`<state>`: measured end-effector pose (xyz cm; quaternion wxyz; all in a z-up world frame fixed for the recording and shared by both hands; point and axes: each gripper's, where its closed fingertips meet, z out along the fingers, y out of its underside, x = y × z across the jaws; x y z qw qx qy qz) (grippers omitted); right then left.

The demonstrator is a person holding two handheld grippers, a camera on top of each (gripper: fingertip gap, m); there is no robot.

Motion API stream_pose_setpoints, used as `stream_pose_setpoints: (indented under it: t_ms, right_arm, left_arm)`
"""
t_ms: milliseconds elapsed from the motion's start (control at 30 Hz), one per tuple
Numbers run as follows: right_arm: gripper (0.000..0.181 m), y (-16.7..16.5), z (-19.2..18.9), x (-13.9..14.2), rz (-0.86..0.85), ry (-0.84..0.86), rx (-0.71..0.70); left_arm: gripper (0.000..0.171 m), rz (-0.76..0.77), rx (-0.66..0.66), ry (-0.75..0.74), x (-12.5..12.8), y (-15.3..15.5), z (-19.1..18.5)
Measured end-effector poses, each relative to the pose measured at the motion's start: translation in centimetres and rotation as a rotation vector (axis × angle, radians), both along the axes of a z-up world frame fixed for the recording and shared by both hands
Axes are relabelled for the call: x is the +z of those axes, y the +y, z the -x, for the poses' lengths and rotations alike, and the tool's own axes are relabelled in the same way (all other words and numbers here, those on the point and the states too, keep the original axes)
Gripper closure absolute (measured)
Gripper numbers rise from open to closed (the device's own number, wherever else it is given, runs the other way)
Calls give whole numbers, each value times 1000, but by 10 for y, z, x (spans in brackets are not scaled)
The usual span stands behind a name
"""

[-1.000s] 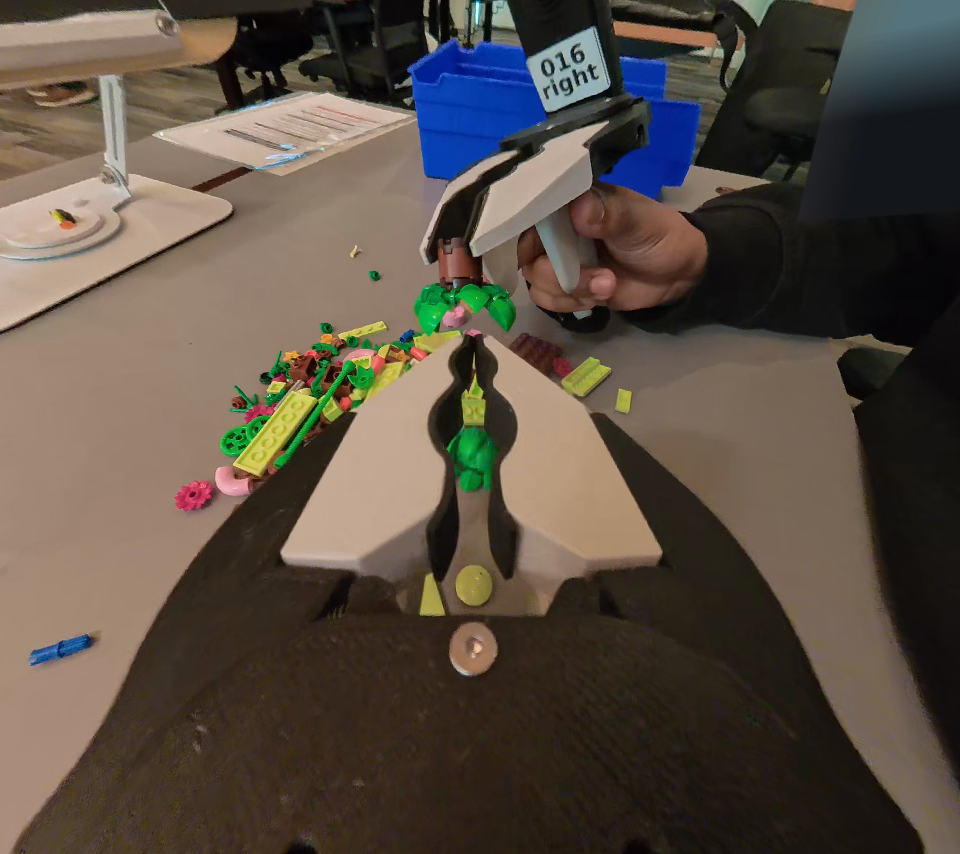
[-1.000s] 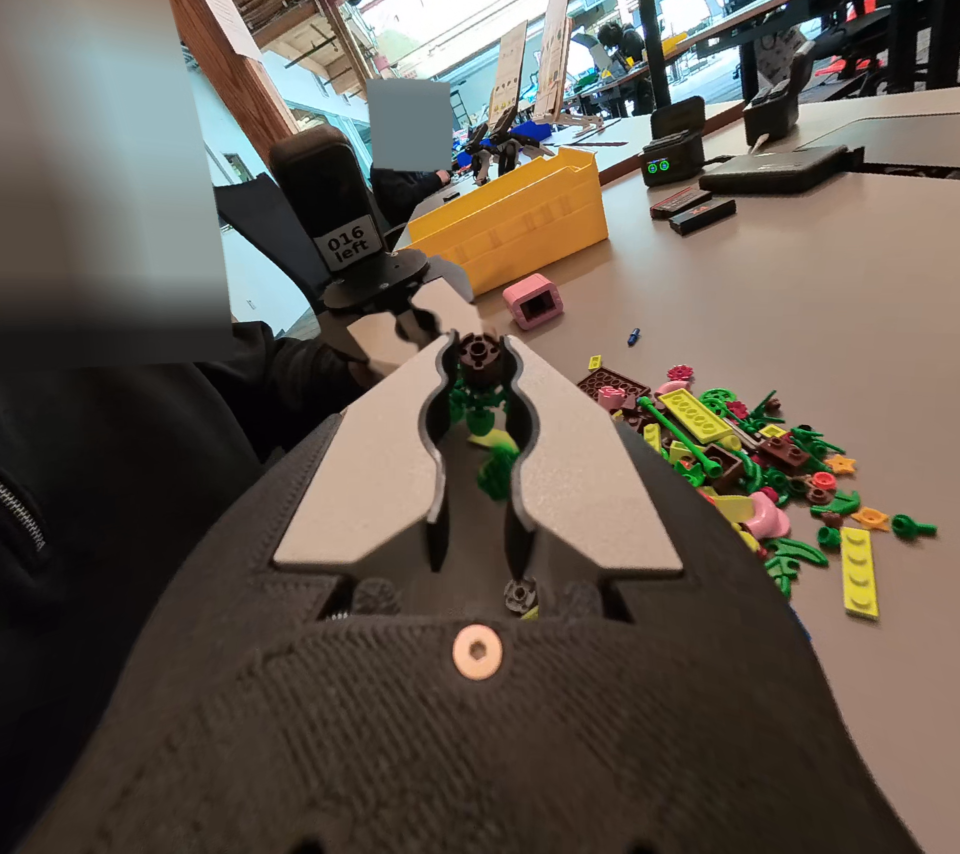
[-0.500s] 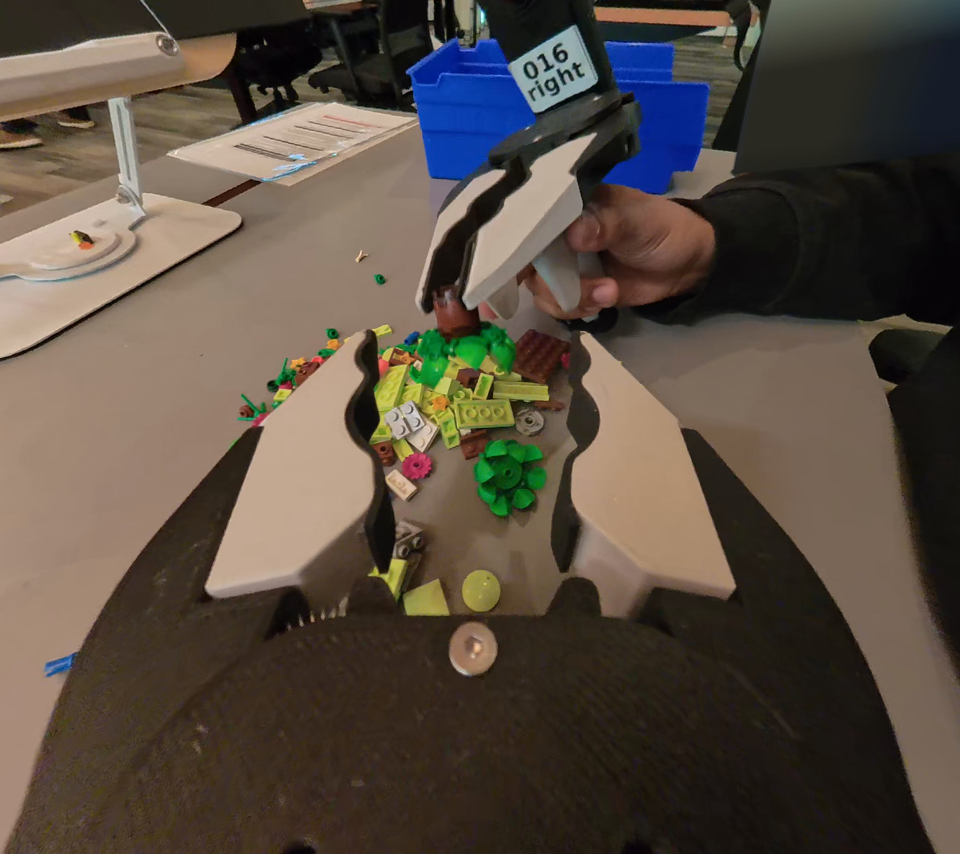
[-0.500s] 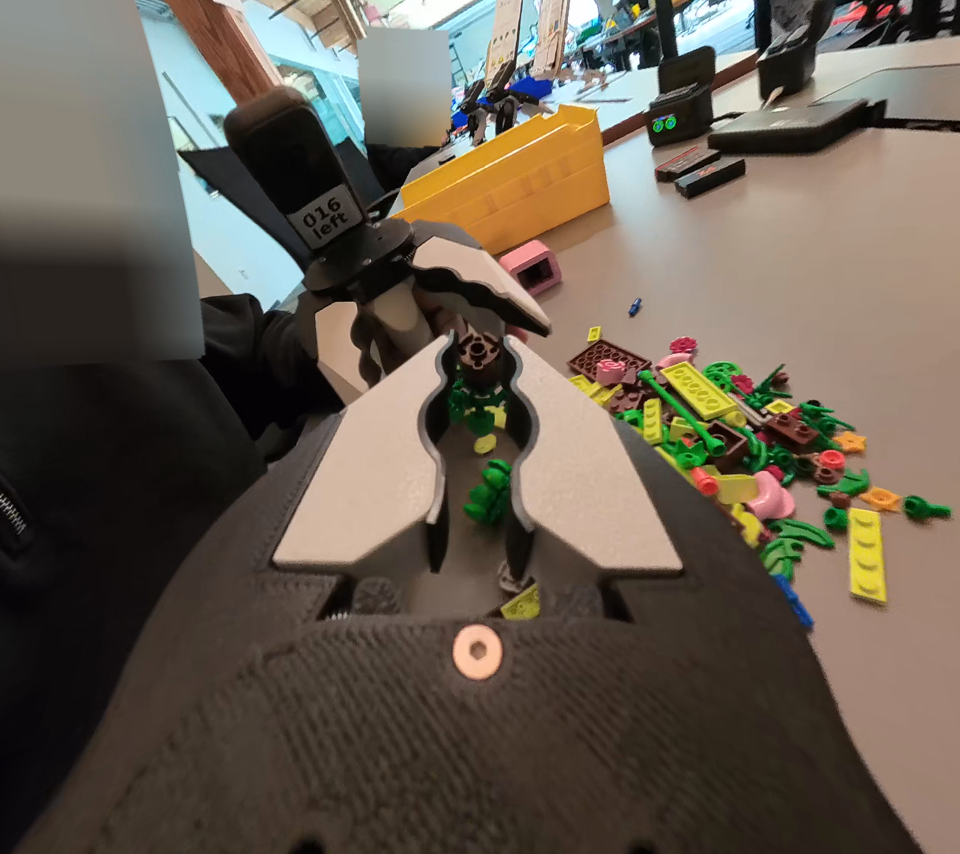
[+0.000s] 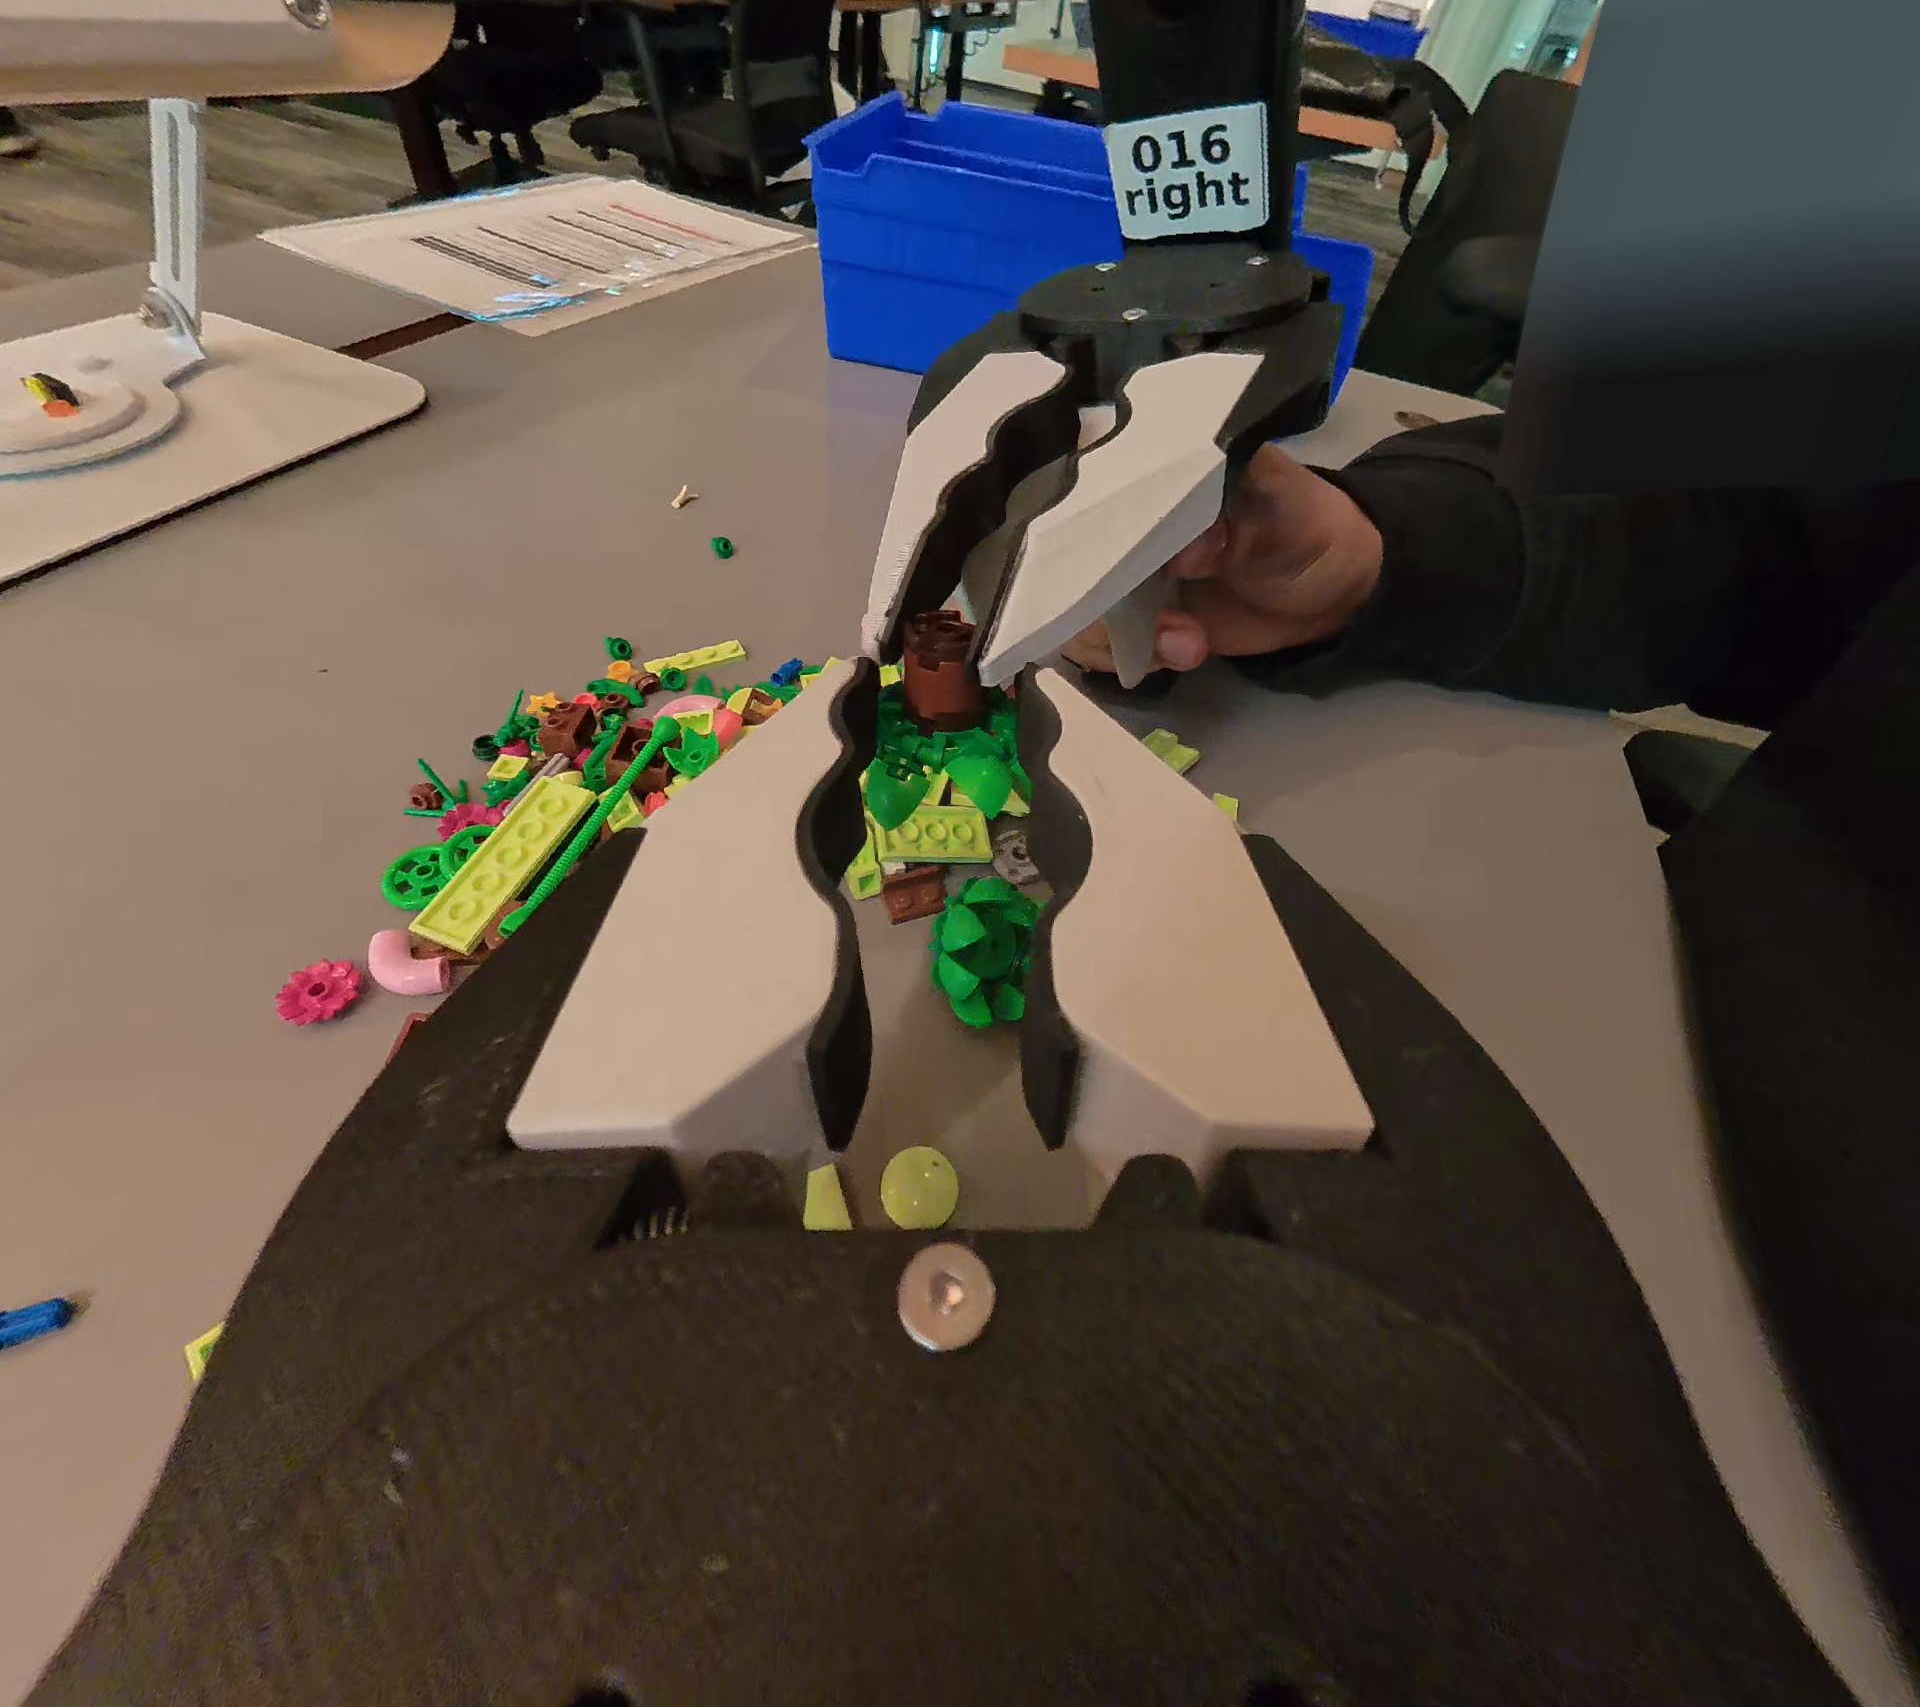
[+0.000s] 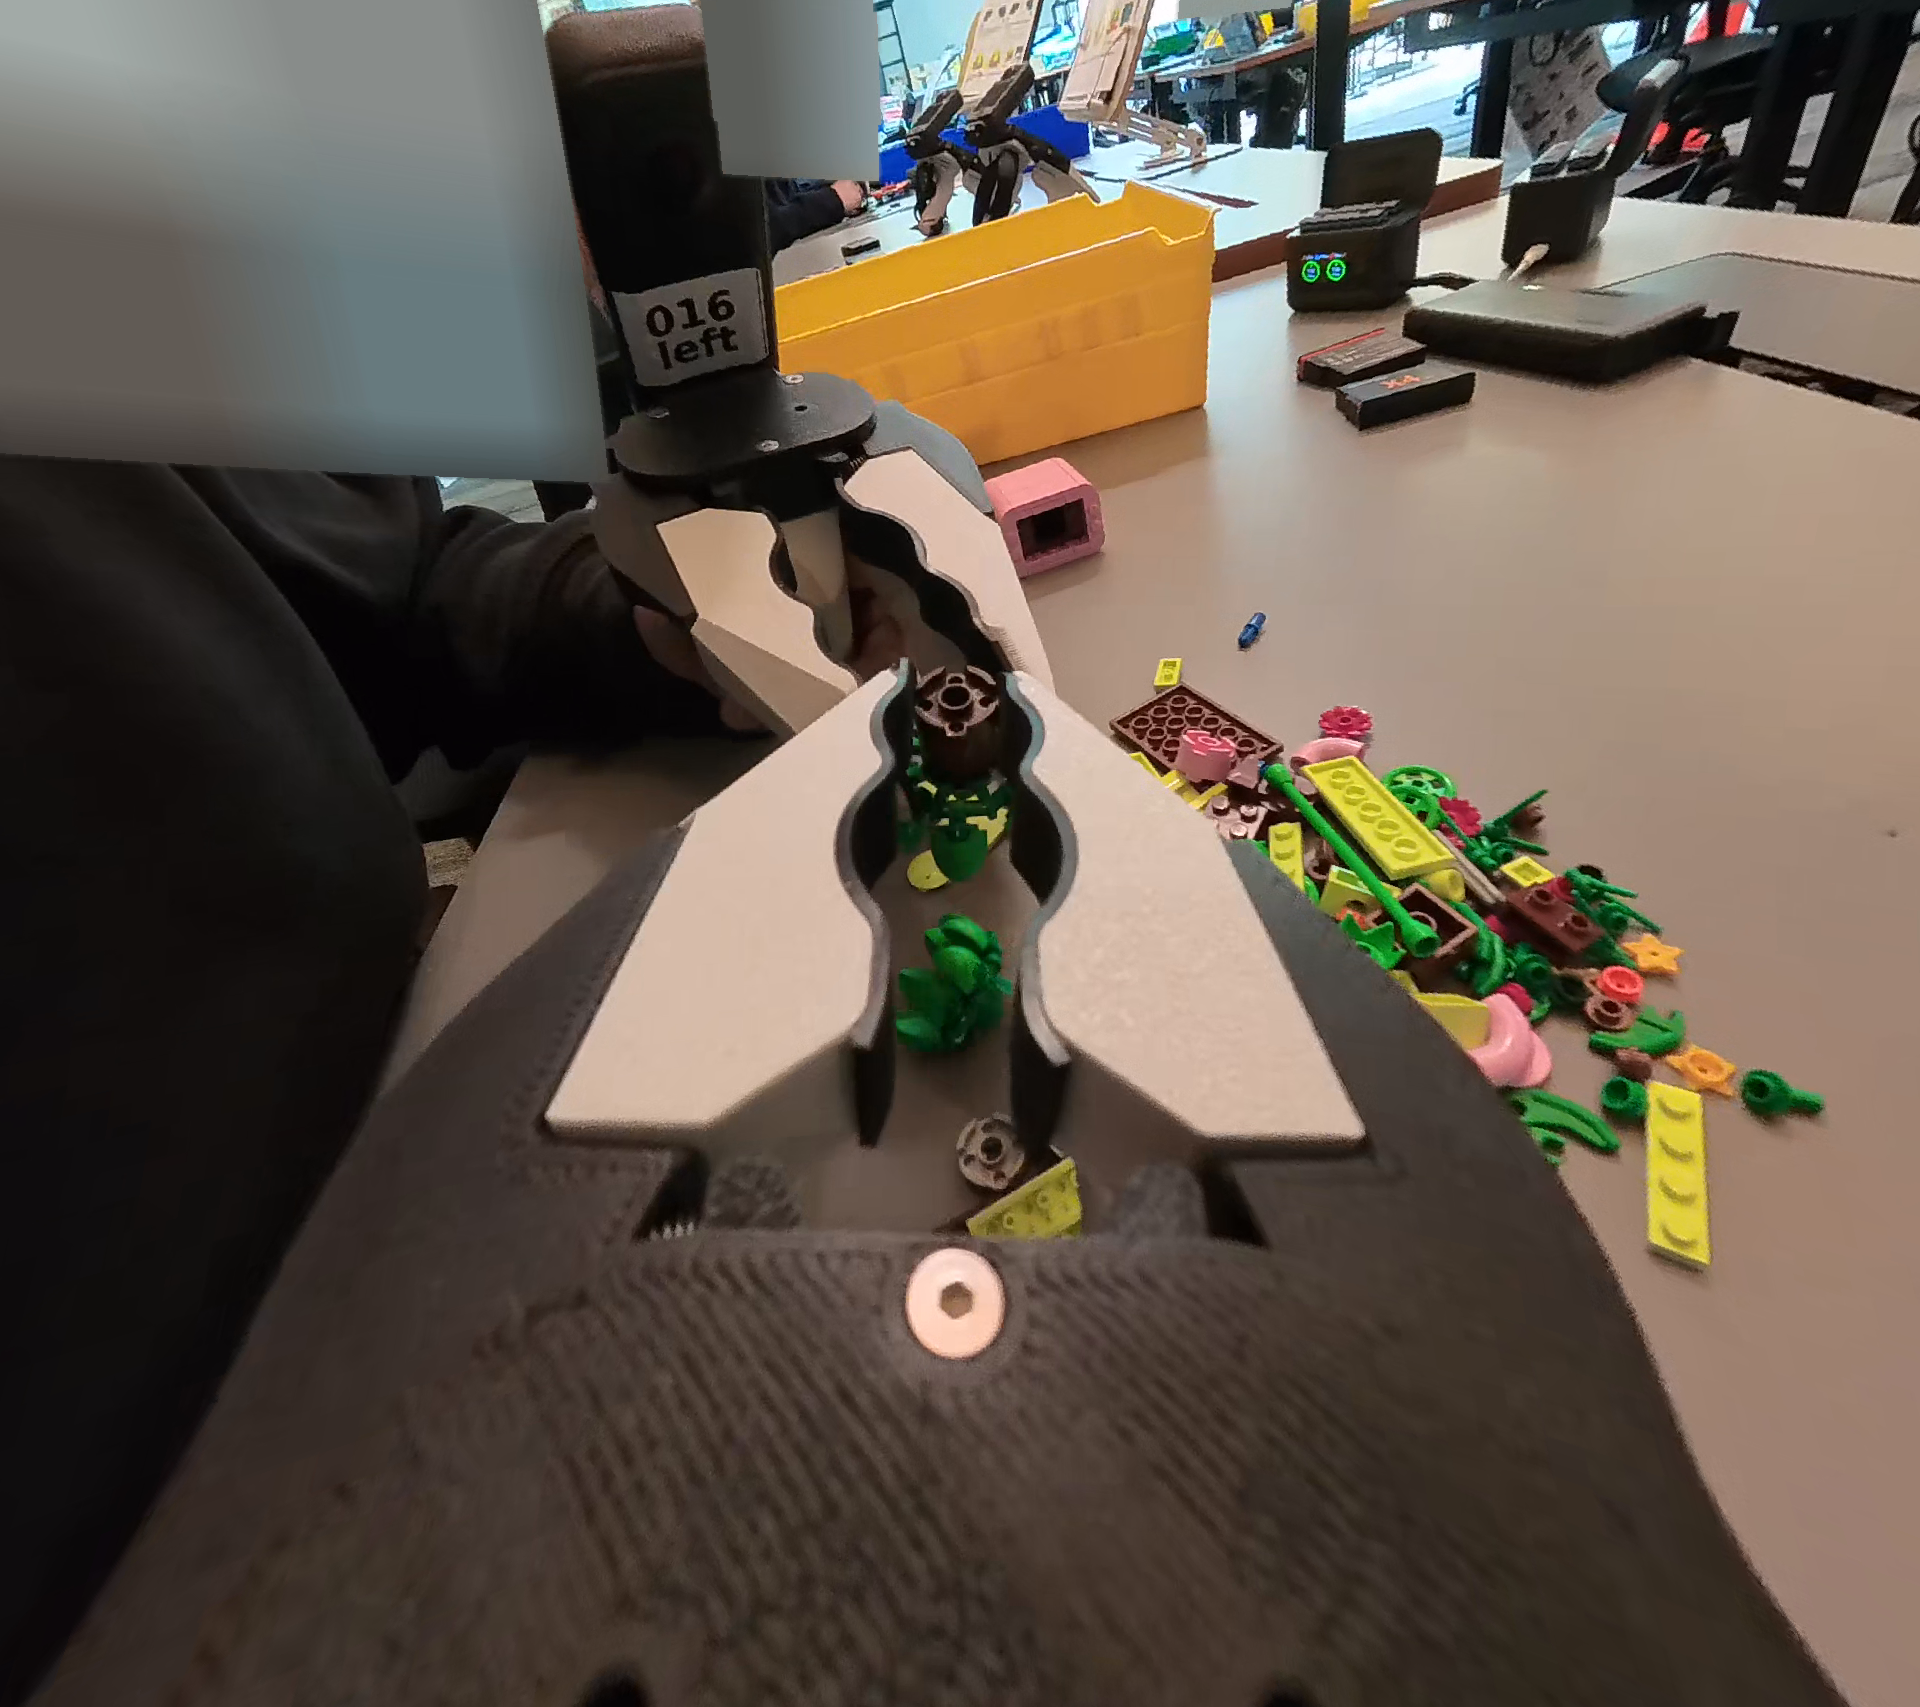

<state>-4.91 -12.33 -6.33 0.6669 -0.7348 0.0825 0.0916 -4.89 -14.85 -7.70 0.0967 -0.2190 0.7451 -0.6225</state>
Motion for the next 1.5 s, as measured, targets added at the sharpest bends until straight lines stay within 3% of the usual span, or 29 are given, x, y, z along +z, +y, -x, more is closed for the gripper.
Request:
stream_pose_setpoints:
  t_ms: [233, 300, 367, 500, 567, 700, 867, 1100, 1367, 1500]
  right_arm:
    - [169, -1, 3, 9, -56, -22, 5]
    - [169, -2, 3, 14, -83, -36, 0]
    - [181, -8, 3, 27, -148, -60, -5]
    - [181, -19, -9, 34, -161, -35, -43]
    - [180, -22, -16, 32, -152, -32, -73]
    - [160, -17, -21, 18, -72, -10, -107]
    - [159, -4, -15, 2, 7, 7, -119]
    - [168, 3, -12, -15, 127, -72, -141]
    - [169, 3, -11, -18, 230, -174, -173]
    - [169, 0, -10, -13, 238, -153, -155]
  left_arm:
    - [151, 61, -19, 34, 10, 0, 3]
    - [160, 73, -38, 37, 11, -1, 6]
    - [160, 73, -36, 38, 9, -1, 5]
    - [161, 58, -17, 8, 10, 0, 3]
    - [161, 9, 21, -61, 9, 3, -1]
    - [160, -168, 130, -263, 7, 10, -9]
    - [160, -422, 246, -448, -1, 18, -18]
    - [160, -599, 281, -540, -13, 16, -19]
    - [159, -599, 277, -499, -15, 14, -18]
    - [157, -445, 226, -325, -12, 11, -15]
